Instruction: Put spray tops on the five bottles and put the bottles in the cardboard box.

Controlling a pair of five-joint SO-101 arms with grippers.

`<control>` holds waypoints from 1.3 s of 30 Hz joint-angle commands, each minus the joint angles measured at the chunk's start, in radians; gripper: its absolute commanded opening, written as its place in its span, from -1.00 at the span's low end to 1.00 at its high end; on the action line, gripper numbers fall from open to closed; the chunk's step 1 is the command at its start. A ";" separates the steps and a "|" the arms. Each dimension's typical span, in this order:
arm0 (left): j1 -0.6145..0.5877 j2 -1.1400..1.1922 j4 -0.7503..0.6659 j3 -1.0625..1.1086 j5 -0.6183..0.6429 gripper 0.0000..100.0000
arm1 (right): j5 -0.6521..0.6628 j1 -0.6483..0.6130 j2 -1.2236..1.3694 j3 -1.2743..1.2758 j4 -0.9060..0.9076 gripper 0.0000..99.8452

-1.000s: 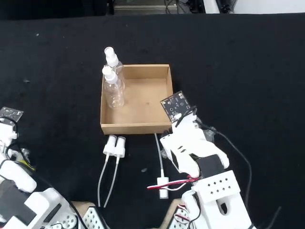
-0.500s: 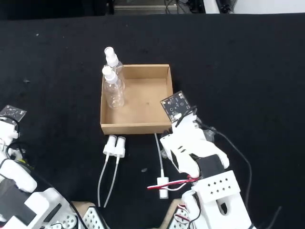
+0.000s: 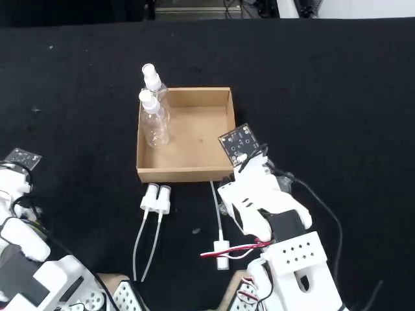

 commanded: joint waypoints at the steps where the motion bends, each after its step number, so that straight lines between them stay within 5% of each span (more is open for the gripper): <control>1: -0.001 -0.008 0.003 0.021 -0.009 -0.92 | 0.006 -0.014 -0.027 -0.031 0.005 -0.94; 10: -0.058 -0.020 0.012 -0.022 -0.005 -0.94 | 0.097 -0.023 -0.019 -0.234 0.167 -0.94; 19: -0.018 -0.020 0.012 -0.019 0.186 -0.94 | 0.132 -0.358 -0.018 -0.268 0.222 -0.94; 25: 0.022 -0.018 0.117 -0.067 0.123 -0.88 | 0.132 -0.407 -0.018 -0.165 0.101 -0.94; 30: -0.015 -0.011 0.245 -0.143 0.068 -0.42 | 0.132 -0.411 -0.019 -0.093 0.057 -0.94; 39: -0.025 -0.012 0.170 -0.105 -0.112 -0.49 | 0.132 -0.411 -0.025 -0.051 0.055 -0.94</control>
